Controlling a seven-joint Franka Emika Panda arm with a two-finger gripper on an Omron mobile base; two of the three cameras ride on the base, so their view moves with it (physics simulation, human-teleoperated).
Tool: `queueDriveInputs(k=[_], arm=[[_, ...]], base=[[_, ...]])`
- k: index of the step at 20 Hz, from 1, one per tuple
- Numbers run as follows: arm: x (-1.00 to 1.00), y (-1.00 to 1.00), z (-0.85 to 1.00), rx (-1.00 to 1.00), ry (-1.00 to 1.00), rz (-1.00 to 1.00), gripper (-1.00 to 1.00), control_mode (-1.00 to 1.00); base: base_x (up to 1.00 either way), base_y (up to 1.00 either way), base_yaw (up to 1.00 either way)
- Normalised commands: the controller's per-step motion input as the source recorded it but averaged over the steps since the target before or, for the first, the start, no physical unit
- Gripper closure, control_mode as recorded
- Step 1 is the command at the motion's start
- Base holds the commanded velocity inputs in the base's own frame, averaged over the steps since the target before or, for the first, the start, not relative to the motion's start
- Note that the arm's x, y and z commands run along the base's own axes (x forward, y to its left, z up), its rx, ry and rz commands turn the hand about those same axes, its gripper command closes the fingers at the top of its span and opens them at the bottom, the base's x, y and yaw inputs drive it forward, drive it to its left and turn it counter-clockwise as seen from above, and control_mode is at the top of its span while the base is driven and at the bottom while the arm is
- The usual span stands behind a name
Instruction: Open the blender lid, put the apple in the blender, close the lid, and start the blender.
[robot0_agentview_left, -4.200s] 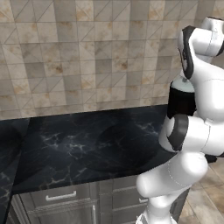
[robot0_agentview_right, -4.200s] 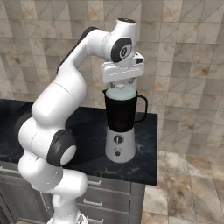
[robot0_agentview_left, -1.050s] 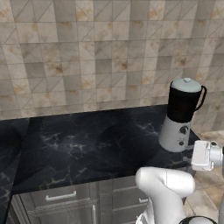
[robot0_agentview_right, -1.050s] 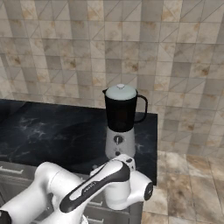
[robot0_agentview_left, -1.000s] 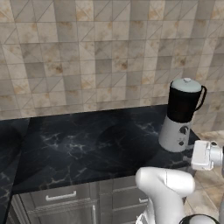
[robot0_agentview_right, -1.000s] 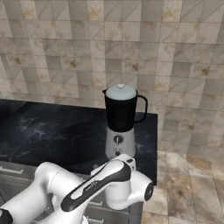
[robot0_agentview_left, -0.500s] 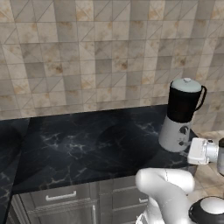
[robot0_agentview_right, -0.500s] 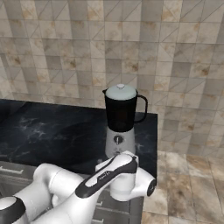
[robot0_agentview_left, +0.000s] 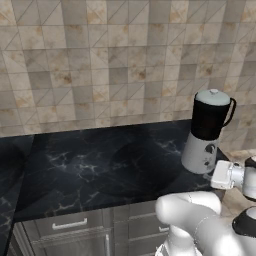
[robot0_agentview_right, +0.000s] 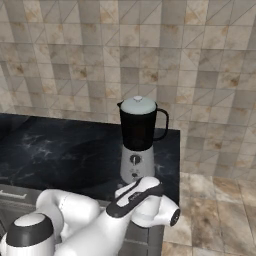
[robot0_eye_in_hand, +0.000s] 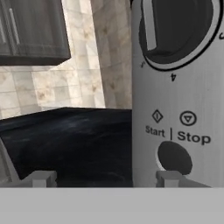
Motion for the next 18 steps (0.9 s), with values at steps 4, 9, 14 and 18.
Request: queueDriveInputs(k=[4,9,14,18], arm=[[0.33,-0.13,-0.25,0.03,0.00,0.00,-1.00,-1.00],[0.37,-0.05,-0.15,0.03,0.00,0.00,-1.00,-1.00],[0.16,0.00,-0.03,0.01,-0.01,0.00,-1.00,-1.00],[0.00,0.03,0.16,0.00,-0.09,-0.03,-1.00,-1.00]], base=[[0.00,0.00,0.00],[0.00,0.00,0.00],[0.00,0.00,0.00],[0.00,0.00,0.00]])
